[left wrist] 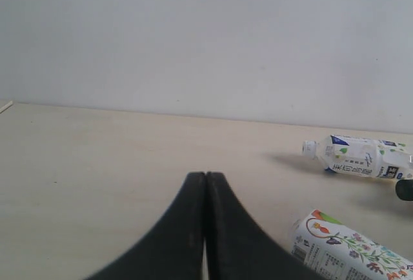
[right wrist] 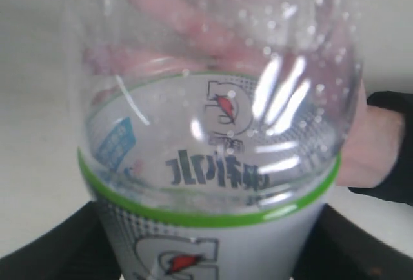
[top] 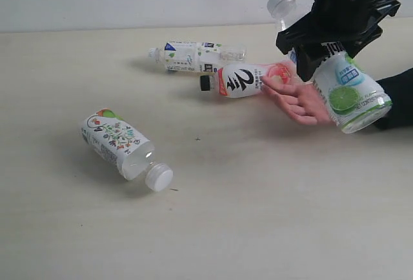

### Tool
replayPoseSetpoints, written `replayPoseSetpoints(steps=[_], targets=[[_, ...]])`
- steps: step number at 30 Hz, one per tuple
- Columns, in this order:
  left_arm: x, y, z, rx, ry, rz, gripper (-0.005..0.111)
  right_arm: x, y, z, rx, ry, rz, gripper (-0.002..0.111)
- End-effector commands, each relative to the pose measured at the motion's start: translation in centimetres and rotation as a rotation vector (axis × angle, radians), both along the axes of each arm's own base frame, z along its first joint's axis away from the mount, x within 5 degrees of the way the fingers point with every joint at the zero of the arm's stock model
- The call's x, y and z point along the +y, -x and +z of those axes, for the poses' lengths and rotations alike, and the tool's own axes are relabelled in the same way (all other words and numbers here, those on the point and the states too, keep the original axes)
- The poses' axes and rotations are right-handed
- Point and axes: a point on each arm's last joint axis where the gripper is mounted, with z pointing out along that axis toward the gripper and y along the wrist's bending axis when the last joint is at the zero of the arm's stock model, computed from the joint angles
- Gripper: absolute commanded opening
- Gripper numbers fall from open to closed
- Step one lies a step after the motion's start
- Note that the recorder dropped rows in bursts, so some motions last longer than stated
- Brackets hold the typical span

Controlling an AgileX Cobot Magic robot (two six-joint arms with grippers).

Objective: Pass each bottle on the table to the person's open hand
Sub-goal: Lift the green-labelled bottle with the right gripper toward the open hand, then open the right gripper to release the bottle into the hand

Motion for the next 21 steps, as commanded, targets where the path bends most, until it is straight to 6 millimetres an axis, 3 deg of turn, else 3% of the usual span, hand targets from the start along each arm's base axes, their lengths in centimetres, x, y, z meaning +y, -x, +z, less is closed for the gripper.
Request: replayPoseSetpoints(steps=[1,14,21], targets=[[0.0,0.0,0.1,-0.01,-0.002,-0.007,0.0,-0.4,-0.3,0.1,-0.019,0.023,-0.023,0.0],[0.0,0.0,0.1,-0.009,-0.005,-0.007,0.0,0.2,-1.9,-5.0,0.107,0.07,-0.062,0.002],[0.0,0.0,0.1,-0.009,-0.005,-0.007,0.0,0.2,-1.9,-5.2,0.111,0.072,-0.063,0.024]])
